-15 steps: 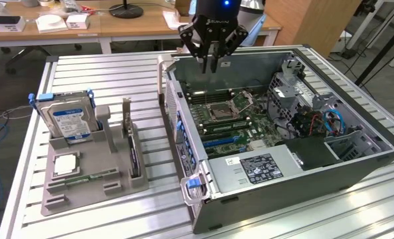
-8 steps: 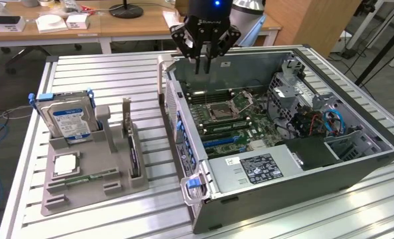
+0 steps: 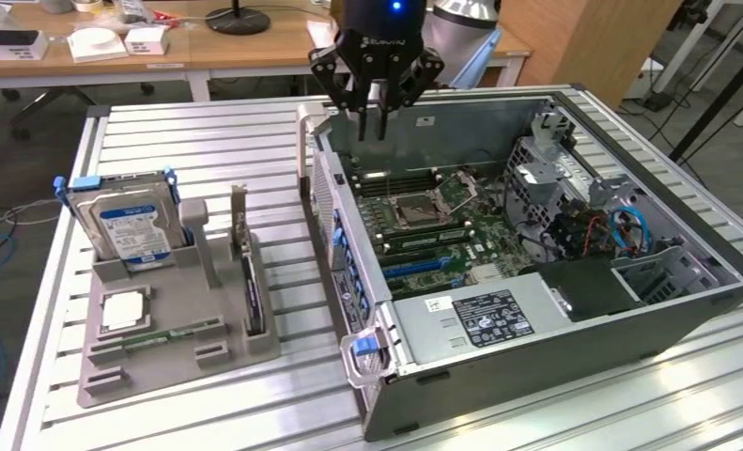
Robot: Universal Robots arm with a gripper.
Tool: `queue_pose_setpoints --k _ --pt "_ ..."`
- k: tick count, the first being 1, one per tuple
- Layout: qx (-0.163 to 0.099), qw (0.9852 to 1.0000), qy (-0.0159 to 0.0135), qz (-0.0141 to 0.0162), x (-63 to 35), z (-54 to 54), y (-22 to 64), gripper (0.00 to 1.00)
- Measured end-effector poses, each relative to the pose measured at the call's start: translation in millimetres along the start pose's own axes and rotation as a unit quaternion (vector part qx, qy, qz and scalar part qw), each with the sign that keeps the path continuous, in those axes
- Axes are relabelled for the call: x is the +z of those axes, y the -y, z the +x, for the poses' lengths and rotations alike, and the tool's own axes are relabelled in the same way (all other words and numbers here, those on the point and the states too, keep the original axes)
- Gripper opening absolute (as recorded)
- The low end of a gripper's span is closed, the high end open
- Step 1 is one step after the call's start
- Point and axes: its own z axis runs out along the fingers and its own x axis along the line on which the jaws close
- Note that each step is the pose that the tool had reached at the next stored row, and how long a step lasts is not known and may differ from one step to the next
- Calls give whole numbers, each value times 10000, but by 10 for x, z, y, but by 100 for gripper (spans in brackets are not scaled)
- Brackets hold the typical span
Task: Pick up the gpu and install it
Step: 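Reach for the gpu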
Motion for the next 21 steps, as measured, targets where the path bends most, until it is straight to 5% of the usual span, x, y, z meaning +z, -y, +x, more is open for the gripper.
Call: queue_pose_setpoints --k 21 --pt "0 10000 0 0 -2 249 19 30"
